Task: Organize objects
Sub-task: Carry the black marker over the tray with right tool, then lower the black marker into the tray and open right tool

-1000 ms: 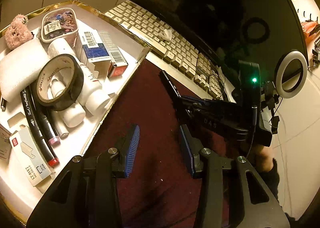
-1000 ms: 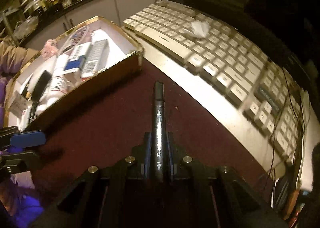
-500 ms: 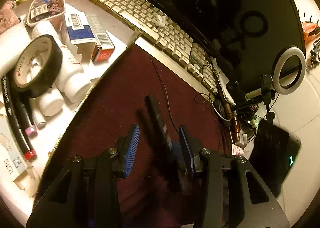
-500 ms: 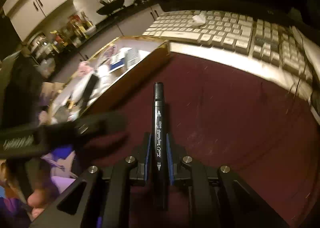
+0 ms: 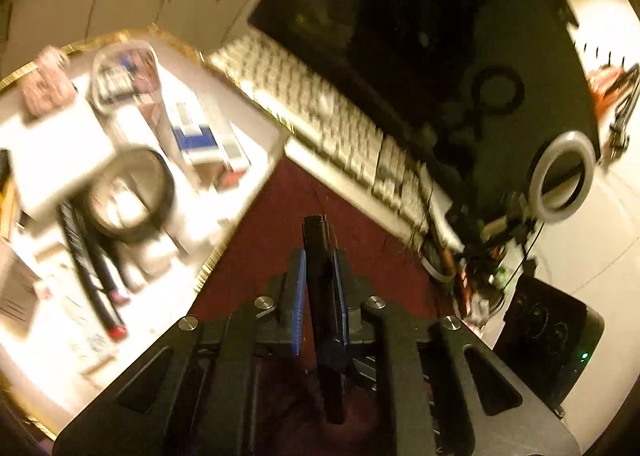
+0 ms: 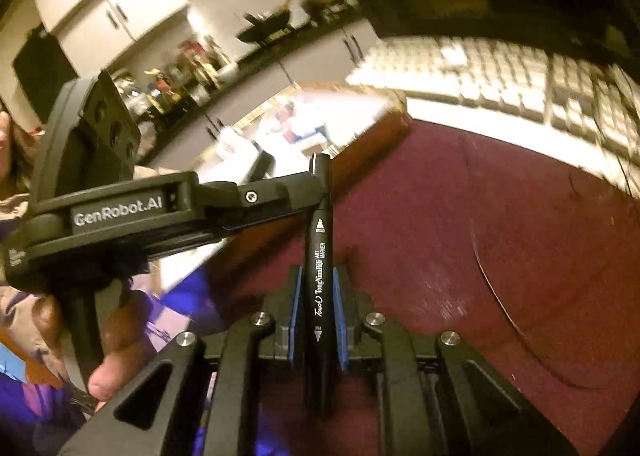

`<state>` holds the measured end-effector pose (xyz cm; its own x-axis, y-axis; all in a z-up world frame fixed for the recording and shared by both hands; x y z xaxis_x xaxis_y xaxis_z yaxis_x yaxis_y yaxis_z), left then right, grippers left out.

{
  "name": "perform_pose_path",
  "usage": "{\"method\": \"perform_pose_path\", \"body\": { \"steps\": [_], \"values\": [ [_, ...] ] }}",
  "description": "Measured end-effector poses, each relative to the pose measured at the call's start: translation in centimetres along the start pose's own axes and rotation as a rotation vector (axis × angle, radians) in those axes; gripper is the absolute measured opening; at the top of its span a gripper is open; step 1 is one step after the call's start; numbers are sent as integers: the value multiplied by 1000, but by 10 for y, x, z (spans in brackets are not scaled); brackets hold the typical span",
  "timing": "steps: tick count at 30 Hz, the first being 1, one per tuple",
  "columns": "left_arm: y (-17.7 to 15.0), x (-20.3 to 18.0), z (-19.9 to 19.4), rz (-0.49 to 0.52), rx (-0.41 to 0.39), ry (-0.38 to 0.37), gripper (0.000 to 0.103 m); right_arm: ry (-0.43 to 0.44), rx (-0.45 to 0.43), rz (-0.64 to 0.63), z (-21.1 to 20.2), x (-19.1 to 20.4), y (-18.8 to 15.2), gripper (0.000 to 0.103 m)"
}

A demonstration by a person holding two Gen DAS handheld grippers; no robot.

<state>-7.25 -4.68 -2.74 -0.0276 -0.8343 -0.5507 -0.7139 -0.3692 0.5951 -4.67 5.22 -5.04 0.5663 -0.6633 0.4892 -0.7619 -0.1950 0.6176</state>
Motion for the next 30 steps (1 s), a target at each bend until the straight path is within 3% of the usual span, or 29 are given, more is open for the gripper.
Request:
{"method": "perform_pose_path", "body": {
  "steps": [5,12,15,20,30],
  "values": [
    [29,33,-38,-85,-76,33,13,75,-21,-69,16,43,27,13],
    [57,87,-80,-132,-166,180,13,156,12,-118,62,97,48,13],
    [58,111,-82,-162,-154,226,13,165,36,-123,84,110,49,13],
    [54,133,-75,-209,-132,243,13,148,84,-127,111,114,46,13],
    [41,145,-62,-206,-91,287,13,124,116,-107,129,104,39,13]
  ]
}}
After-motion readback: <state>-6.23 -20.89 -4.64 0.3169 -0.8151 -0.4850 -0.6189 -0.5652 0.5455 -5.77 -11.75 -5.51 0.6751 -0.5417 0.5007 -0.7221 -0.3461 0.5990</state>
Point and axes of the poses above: each gripper's, at about its wrist camera, not at the fingertips, and z roughly the way its jaws point, x to its left, y to its top, the point moved 10 cm from there along z, roughly the way its jaws point, and after that the axes turned 6 degrees about z, right-handed, at the moved point
